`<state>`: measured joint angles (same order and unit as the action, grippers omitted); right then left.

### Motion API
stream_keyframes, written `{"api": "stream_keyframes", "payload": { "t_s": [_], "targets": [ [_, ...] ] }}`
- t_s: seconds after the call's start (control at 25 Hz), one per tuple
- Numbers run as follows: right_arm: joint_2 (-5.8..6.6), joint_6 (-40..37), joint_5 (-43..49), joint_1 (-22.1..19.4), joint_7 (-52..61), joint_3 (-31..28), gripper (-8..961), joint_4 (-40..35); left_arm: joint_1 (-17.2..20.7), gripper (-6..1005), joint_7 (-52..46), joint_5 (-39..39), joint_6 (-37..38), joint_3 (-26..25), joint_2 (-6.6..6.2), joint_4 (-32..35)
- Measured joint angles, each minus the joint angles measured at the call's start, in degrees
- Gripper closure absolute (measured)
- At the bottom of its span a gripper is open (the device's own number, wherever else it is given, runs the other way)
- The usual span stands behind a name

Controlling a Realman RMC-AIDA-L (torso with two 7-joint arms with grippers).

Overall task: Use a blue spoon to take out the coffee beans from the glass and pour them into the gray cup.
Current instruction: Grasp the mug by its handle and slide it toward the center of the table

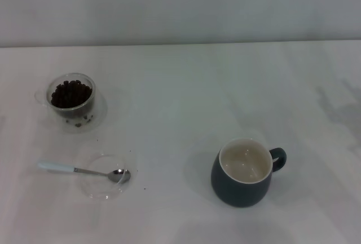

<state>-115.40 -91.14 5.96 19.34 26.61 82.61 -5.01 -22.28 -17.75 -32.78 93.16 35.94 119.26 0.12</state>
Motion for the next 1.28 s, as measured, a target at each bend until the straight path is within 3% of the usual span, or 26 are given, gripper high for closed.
{"api": "stream_keyframes", "payload": {
  "t_s": [0.52, 0.88, 1.04, 1.28],
  "targets": [
    [0.01, -0.3, 0.1, -0.1, -0.1, 0.4, 216, 0.4, 0.4, 109, 0.0, 0.0, 0.0, 0.0, 0.09, -0.2],
    [0.55, -1.3, 0.3, -2.5, -4.5, 6.6, 216, 0.2, 1.1, 110, 0.0, 0.0, 0.0, 0.1, 0.09, -0.3],
    [1.51, -2.7, 2.3, -4.6, -6.7, 9.7, 216, 0.2, 1.6, 110, 0.0, 0.0, 0.0, 0.1, 0.09, -0.3],
    [3.72, -2.5, 8.8, -7.0, -6.6, 9.9, 217, 0.5, 1.9, 110, 0.0, -0.3, 0.0, 0.2, 0.09, -0.3]
  ]
}}
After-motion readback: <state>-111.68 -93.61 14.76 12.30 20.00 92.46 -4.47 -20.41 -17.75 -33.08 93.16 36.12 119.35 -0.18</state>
